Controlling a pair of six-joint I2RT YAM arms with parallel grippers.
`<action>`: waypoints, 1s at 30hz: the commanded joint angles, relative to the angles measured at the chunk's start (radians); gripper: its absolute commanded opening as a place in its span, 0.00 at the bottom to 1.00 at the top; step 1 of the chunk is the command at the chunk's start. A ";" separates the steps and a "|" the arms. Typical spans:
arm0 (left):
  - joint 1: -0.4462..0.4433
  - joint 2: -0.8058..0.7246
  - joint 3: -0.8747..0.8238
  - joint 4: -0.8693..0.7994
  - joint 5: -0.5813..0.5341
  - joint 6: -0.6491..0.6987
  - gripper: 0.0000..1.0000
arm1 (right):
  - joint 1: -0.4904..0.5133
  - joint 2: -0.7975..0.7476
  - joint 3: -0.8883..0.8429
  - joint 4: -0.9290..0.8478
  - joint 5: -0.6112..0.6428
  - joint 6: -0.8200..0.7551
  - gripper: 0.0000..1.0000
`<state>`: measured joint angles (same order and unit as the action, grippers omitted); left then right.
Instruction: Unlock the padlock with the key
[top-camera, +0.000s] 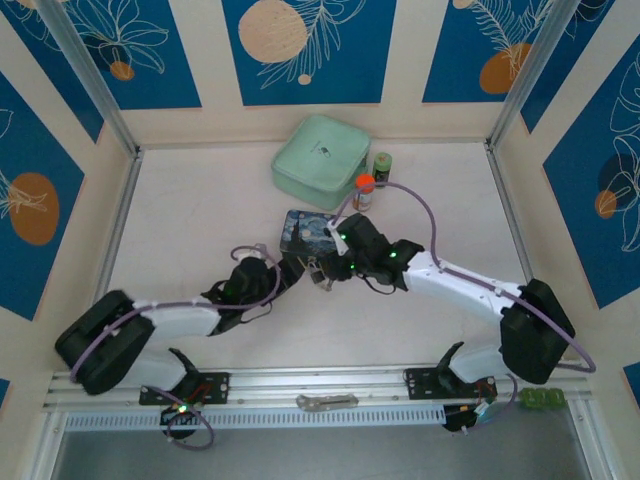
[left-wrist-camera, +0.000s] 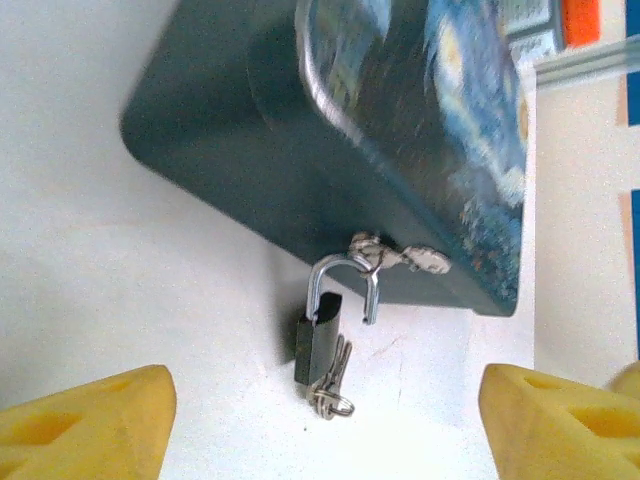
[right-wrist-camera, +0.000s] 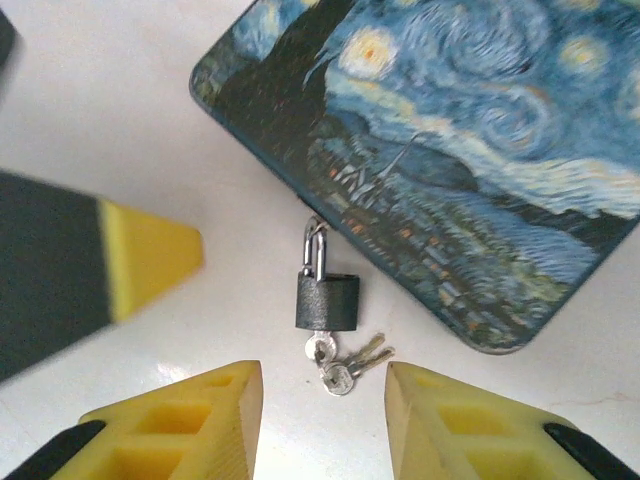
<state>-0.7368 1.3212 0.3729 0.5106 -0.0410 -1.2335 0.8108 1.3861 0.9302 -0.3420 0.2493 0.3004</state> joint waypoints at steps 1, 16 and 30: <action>0.071 -0.095 -0.005 -0.203 -0.081 0.074 0.82 | 0.073 0.089 0.062 -0.049 0.111 0.019 0.39; 0.260 -0.112 -0.020 -0.100 0.011 0.108 0.84 | 0.186 0.466 0.337 -0.241 0.362 0.114 0.54; 0.346 0.234 0.195 0.228 0.296 0.220 0.79 | 0.182 0.504 0.289 -0.189 0.339 0.144 0.50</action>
<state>-0.4141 1.4937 0.5098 0.5789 0.1329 -1.0496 0.9909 1.8690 1.2343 -0.5362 0.5770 0.4248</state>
